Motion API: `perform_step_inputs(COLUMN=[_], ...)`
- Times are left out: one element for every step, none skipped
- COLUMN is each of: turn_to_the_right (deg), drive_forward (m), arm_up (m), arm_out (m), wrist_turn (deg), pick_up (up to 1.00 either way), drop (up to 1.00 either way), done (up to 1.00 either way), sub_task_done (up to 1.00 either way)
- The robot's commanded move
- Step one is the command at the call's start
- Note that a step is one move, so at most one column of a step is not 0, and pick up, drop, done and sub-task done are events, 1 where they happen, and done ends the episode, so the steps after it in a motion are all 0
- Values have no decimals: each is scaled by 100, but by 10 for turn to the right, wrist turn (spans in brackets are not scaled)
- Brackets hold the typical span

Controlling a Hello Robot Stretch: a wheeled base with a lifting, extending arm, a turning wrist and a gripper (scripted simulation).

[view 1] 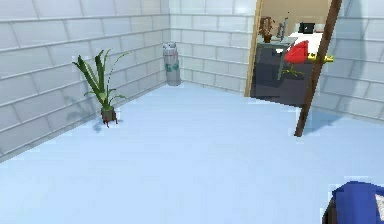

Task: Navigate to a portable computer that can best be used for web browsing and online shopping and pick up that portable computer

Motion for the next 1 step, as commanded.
perform_step_inputs(turn_to_the_right=[0], drive_forward=[0], arm_up=[10], arm_out=[0], wrist_turn=[0], pick_up=[0], drop=[0], done=[0], sub_task_done=[0])
